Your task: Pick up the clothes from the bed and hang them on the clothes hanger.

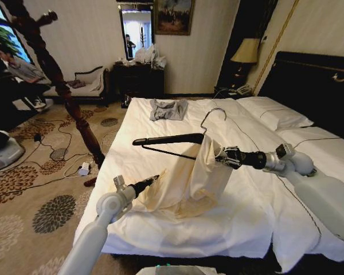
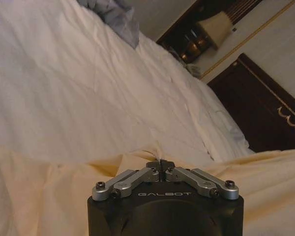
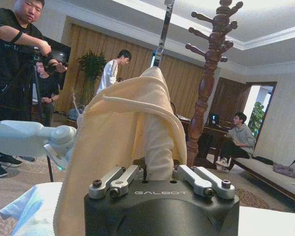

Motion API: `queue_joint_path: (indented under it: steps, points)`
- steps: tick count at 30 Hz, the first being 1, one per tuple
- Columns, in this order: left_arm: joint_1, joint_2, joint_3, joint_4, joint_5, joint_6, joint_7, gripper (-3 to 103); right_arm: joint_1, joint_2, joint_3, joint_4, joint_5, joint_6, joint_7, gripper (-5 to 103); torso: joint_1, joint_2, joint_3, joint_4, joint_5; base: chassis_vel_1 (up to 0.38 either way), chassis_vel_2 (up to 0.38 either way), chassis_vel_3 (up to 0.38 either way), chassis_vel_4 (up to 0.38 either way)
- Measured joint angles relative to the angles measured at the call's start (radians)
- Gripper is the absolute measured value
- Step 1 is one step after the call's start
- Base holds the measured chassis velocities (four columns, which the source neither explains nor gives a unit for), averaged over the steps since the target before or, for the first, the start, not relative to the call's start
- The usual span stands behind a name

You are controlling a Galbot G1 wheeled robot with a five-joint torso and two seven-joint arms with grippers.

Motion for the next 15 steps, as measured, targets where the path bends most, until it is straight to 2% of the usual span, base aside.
queue_joint_path:
  steps: [3, 7, 10, 15]
  points:
    - [0.0, 0.007, -0.018, -0.007, -0.002, -0.007, 0.009, 0, -0.004, 0.001, -0.002, -0.007, -0.002, 0.0, 0.009, 19, 0.0, 0.0, 0.0, 0.0, 0.0, 0.0, 0.0, 0.0, 0.0]
    - [-0.019, 0.013, -0.065, -0.021, -0.021, -0.021, 0.013, 0, -0.016, 0.001, -0.006, -0.007, -0.009, -0.014, 0.06, 19, 0.0, 0.0, 0.0, 0.0, -0.0001, 0.0, 0.0, 0.0, 0.0]
    - [-0.06, 0.023, -0.128, -0.038, -0.062, -0.032, 0.014, 0, -0.023, 0.001, -0.015, -0.007, -0.033, -0.058, 0.095, 19, 0.0, 0.0, 0.0, 0.0, -0.0001, 0.0, 0.0, 0.0, 0.0]
    - [-0.15, 0.065, -0.223, -0.06, -0.137, -0.045, 0.003, 0, -0.031, 0.01, -0.037, -0.005, -0.083, -0.095, 0.103, 19, 0.0, 0.0, 0.0, 0.0, -0.0002, 0.0, 0.0, 0.0, 0.0]
